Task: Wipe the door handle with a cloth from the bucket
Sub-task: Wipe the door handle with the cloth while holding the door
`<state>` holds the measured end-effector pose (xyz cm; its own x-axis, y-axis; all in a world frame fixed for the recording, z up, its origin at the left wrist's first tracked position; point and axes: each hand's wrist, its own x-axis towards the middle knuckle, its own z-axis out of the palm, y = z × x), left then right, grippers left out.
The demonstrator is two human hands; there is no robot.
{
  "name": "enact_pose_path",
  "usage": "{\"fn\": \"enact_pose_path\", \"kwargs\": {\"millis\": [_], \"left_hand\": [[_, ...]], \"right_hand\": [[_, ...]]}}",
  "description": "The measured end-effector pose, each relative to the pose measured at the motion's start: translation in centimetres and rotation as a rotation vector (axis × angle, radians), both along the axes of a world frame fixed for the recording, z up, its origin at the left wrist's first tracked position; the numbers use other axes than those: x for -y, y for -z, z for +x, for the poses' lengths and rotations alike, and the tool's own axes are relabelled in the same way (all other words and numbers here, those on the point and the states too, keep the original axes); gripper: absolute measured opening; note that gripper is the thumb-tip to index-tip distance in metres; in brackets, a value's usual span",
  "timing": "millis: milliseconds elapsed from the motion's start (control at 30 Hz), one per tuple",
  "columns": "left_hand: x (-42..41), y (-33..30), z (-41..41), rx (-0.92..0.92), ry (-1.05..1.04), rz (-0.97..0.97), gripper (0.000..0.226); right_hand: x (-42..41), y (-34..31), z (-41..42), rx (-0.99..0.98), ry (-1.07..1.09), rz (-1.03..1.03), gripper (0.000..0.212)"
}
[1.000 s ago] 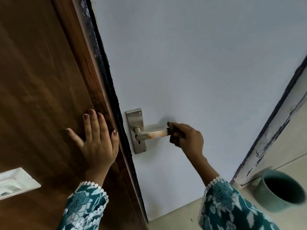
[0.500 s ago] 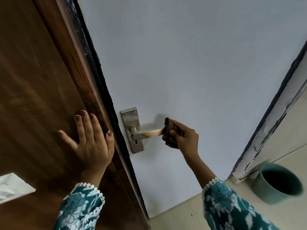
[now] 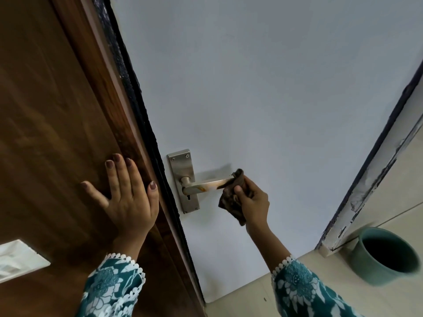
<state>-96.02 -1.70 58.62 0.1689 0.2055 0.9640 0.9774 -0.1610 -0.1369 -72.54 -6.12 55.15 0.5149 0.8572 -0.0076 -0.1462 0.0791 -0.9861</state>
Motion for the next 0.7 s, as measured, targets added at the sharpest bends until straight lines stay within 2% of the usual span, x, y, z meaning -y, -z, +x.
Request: {"fn": "enact_pose_path", "kwargs": {"millis": [67, 167, 300, 467, 533, 700], "left_hand": [[0.0, 0.0, 0.0, 0.002, 0.001, 0.000, 0.063], [0.0, 0.1, -0.1, 0.004, 0.012, 0.000, 0.062], [0.0, 0.1, -0.1, 0.004, 0.021, 0.000, 0.062], [-0.1, 0.6, -0.5, -0.045, 0.039, 0.000, 0.061], [-0.1, 1.2, -0.6, -0.071, 0.045, -0.002, 0.059], [-0.2, 1.5, -0.7, -0.089, 0.038, -0.008, 0.060]], "right_hand": [[-0.2, 0.5, -0.3, -0.138, -0.002, -0.054, 0.036], [0.7, 0.3, -1.6, -0.362, -0.151, -0.103, 0.028], [1.1, 0.0, -3.3, -0.414, -0.286, -0.125, 0.026], [0.4, 0.5, -2.1, -0.585, -0.122, -0.098, 0.028], [0.2, 0.8, -2.0, -0.602, -0.126, -0.089, 0.028], [0.1, 0.7, -6.9, -0.682, -0.368, -0.069, 0.027]]}}
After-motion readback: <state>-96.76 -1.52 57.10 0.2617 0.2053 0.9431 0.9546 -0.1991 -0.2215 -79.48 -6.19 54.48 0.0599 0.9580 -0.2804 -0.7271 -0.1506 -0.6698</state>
